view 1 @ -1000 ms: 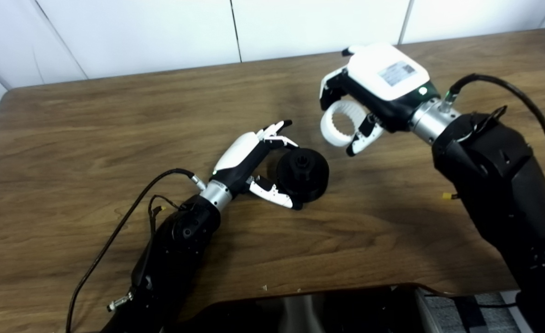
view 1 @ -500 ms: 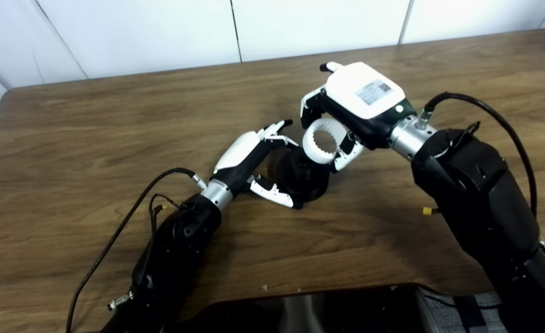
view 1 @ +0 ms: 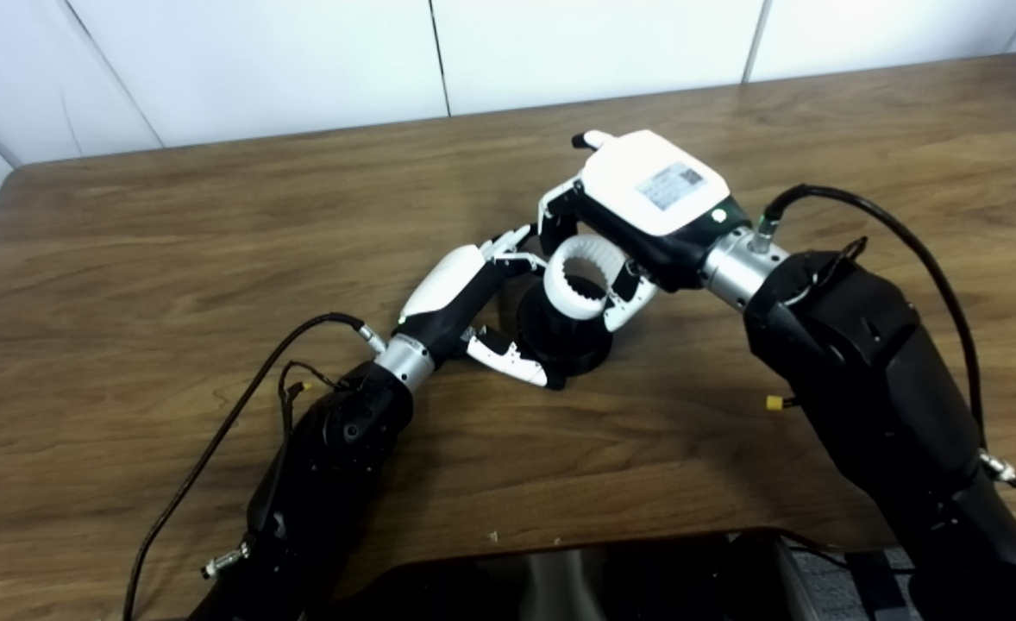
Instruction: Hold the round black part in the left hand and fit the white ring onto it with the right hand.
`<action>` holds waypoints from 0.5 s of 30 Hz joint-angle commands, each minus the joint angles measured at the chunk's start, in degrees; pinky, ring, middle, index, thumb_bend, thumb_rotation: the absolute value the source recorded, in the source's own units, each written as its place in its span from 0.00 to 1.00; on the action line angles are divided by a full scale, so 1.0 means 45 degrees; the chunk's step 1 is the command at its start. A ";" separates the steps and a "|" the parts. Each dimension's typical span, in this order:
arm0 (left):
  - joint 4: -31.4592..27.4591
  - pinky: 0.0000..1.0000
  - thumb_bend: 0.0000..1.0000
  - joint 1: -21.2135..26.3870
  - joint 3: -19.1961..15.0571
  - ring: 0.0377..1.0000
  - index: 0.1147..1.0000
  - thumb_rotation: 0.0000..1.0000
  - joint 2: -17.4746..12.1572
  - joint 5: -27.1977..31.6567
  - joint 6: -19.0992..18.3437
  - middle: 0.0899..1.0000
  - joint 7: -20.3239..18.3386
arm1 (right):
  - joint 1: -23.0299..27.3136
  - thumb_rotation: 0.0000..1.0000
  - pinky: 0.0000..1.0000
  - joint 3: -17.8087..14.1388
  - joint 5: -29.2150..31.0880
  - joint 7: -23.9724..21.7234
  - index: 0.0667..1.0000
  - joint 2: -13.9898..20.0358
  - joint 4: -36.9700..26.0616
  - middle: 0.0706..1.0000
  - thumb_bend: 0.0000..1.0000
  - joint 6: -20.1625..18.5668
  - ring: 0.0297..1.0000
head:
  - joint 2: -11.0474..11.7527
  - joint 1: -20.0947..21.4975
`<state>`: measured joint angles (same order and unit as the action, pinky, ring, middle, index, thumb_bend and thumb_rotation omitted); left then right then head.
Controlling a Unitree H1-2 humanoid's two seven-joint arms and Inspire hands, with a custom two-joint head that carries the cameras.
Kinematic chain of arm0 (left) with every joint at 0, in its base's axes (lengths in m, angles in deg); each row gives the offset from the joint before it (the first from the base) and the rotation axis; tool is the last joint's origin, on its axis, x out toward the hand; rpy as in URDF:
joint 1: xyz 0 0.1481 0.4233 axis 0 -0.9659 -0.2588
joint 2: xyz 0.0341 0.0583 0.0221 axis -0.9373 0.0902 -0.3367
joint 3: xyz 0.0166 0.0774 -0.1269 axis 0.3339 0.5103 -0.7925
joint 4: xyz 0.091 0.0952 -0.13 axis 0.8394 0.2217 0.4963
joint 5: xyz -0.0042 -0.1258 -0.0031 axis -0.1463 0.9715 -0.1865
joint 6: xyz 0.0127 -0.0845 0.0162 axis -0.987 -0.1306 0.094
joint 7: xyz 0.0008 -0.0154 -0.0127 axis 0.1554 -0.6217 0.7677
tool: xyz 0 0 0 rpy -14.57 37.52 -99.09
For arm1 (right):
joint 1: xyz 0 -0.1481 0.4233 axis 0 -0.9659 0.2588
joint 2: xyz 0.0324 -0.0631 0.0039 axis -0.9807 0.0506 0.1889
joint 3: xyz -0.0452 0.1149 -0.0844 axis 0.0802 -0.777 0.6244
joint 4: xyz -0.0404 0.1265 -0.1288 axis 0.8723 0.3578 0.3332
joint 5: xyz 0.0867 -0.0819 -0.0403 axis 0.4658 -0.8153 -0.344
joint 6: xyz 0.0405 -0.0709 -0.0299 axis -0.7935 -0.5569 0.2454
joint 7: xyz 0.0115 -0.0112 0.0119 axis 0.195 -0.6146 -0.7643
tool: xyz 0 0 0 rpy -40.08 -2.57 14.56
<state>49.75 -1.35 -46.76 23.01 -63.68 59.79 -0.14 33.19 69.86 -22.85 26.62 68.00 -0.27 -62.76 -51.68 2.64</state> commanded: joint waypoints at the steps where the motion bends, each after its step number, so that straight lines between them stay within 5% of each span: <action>1: -0.0060 1.00 0.99 0.0271 0.0111 1.00 0.55 0.27 0.0048 -0.0227 -0.0134 1.00 -0.0069 | 0.0339 0.01 0.90 -0.0030 -0.0078 0.0340 0.45 -0.0145 -0.0133 0.44 0.53 0.0259 0.61 | -0.0018 -0.0006; 15: -0.0123 1.00 0.99 0.0254 0.0129 1.00 0.55 0.28 0.0097 -0.0342 -0.0086 1.00 -0.0040 | 0.0414 0.01 0.91 0.0343 -0.0412 0.0339 0.45 -0.0447 0.0502 0.44 0.53 0.0425 0.61 | -0.0102 -0.0061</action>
<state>49.67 -1.35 -46.74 23.18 -64.32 59.83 -0.08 33.13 71.52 -24.21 26.68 66.63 2.36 -62.00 -52.12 2.29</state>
